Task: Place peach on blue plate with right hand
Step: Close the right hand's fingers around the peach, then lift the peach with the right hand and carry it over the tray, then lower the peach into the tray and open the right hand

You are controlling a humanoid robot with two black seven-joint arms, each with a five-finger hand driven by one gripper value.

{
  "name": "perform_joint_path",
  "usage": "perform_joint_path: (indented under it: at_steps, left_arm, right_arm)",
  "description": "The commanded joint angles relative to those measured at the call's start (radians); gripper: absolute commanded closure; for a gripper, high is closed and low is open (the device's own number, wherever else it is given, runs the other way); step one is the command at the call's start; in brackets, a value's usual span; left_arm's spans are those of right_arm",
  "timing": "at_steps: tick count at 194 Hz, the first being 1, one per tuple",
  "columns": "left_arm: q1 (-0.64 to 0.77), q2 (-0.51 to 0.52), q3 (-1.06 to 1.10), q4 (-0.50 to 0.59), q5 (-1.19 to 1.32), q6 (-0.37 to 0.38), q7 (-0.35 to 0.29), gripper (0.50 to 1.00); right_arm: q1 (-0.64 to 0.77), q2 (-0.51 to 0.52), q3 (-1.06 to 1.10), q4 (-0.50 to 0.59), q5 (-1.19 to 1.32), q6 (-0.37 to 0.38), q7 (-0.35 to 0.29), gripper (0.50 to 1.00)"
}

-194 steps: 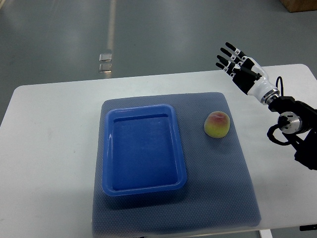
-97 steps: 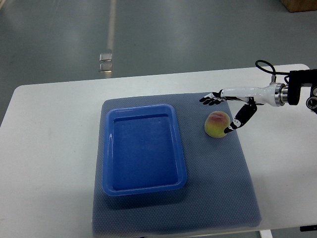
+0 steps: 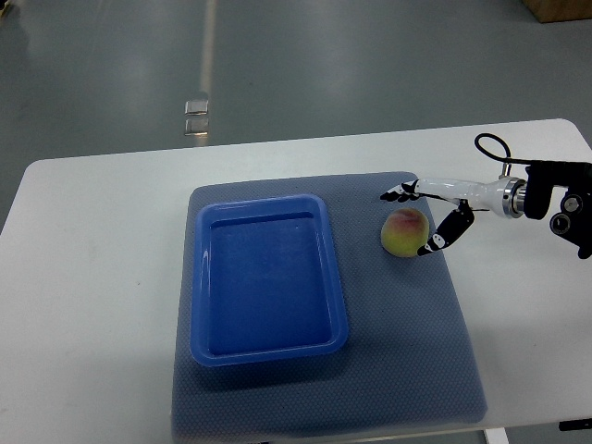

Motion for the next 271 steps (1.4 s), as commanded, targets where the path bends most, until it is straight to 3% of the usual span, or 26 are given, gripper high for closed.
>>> perform_joint_path:
  at_steps: [1, 5, 14, 15, 17, 19, 22, 29, 36, 43, 103, 129, 140, 141, 163, 164, 172, 217, 228, 237, 238, 250, 253, 263, 264, 271]
  left_arm:
    - [0.0, 0.0, 0.0, 0.0, 0.0, 0.0, -0.001, 0.5]
    - [0.0, 0.0, 0.0, 0.0, 0.0, 0.0, -0.001, 0.5]
    - [0.0, 0.0, 0.0, 0.0, 0.0, 0.0, -0.001, 0.5]
    - [0.0, 0.0, -0.002, 0.0, 0.0, 0.0, -0.001, 0.5]
    - [0.0, 0.0, -0.002, 0.0, 0.0, 0.0, -0.001, 0.5]
    - [0.0, 0.0, -0.002, 0.0, 0.0, 0.0, -0.001, 0.5]
    - [0.0, 0.0, -0.002, 0.0, 0.0, 0.0, -0.001, 0.5]
    - [0.0, 0.0, -0.002, 0.0, 0.0, 0.0, -0.001, 0.5]
    - [0.0, 0.0, -0.003, 0.002, 0.0, 0.0, -0.001, 0.5]
    - [0.0, 0.0, -0.003, 0.002, -0.002, 0.0, -0.001, 0.5]
    - [0.0, 0.0, -0.003, 0.002, -0.002, 0.002, -0.001, 0.5]
    - [0.0, 0.0, -0.003, 0.0, -0.002, 0.0, -0.001, 0.5]
    - [0.0, 0.0, -0.003, 0.0, -0.002, 0.0, -0.001, 0.5]
    - [0.0, 0.0, -0.003, 0.0, 0.0, 0.002, -0.001, 0.5]
    - [0.0, 0.0, -0.003, 0.0, -0.002, 0.002, -0.001, 0.5]
    - [0.0, 0.0, -0.003, 0.0, 0.0, 0.0, -0.001, 0.5]
    - [0.0, 0.0, -0.003, 0.0, -0.002, 0.002, -0.001, 0.5]
    - [0.0, 0.0, -0.003, 0.002, -0.002, 0.002, -0.001, 0.5]
    - [0.0, 0.0, -0.002, 0.002, -0.002, 0.002, -0.001, 0.5]
    - [0.0, 0.0, -0.002, 0.002, -0.002, 0.002, -0.001, 0.5]
    - [0.0, 0.0, -0.002, 0.0, -0.002, 0.002, -0.001, 0.5]
    - [0.0, 0.0, -0.002, 0.0, -0.002, 0.002, -0.001, 0.5]
    - [0.0, 0.0, -0.002, 0.0, -0.002, 0.002, -0.001, 0.5]
    - [0.0, 0.0, -0.002, 0.0, -0.002, 0.002, -0.001, 0.5]
    - [0.0, 0.0, -0.002, 0.0, -0.002, 0.002, -0.001, 0.5]
    - [0.0, 0.0, -0.002, 0.0, 0.0, 0.002, -0.001, 0.5]
  right_arm:
    - [-0.015, 0.029, -0.019, -0.026, -0.02, -0.029, 0.0, 0.673]
    - [-0.015, 0.029, -0.023, -0.031, -0.023, -0.035, 0.0, 0.695]
    - [-0.015, 0.029, -0.023, -0.031, -0.023, -0.035, 0.0, 0.695]
    - [-0.02, 0.032, -0.031, -0.037, -0.028, -0.048, 0.0, 0.79]
    - [-0.02, 0.034, -0.032, -0.037, -0.028, -0.051, 0.0, 0.819]
    - [-0.02, 0.034, -0.032, -0.037, -0.028, -0.051, 0.0, 0.82]
    - [-0.02, 0.038, -0.032, -0.036, -0.028, -0.052, 0.002, 0.864]
    - [-0.017, 0.047, -0.032, -0.034, -0.028, -0.054, 0.002, 0.91]
    - [-0.009, 0.05, -0.031, -0.031, -0.026, -0.057, 0.002, 0.985]
    - [0.0, 0.046, -0.029, -0.028, -0.023, -0.057, 0.002, 1.0]
    - [0.201, 0.032, -0.036, 0.076, 0.104, -0.005, 0.0, 1.0]
    - [0.212, 0.141, -0.082, 0.063, 0.099, -0.019, 0.0, 0.996]
    - [0.212, 0.141, -0.082, 0.063, 0.099, -0.019, 0.0, 0.996]
    - [0.212, 0.191, -0.104, 0.041, 0.099, -0.04, 0.002, 0.991]
    - [0.209, 0.253, -0.134, 0.003, 0.098, -0.066, 0.002, 0.987]
    - [0.206, 0.297, -0.147, -0.031, 0.098, -0.077, 0.002, 0.985]
    - [0.203, 0.33, -0.151, -0.057, 0.098, -0.081, 0.002, 0.983]
    - [0.175, 0.408, -0.152, -0.111, 0.095, -0.089, 0.002, 0.967]
    - [0.155, 0.442, -0.16, -0.138, 0.093, -0.105, 0.002, 0.932]
    - [0.155, 0.442, -0.16, -0.138, 0.093, -0.105, 0.002, 0.932]
    - [0.149, 0.452, -0.163, -0.146, 0.093, -0.112, 0.003, 0.912]
    - [0.141, 0.463, -0.164, -0.154, 0.093, -0.117, 0.003, 0.877]
    - [0.138, 0.463, -0.164, -0.155, 0.093, -0.117, 0.003, 0.848]
    - [0.138, 0.463, -0.164, -0.155, 0.093, -0.117, 0.003, 0.848]
    - [0.131, 0.468, -0.164, -0.157, 0.093, -0.117, 0.005, 0.822]
    - [0.126, 0.469, -0.164, -0.158, 0.093, -0.117, 0.006, 0.801]
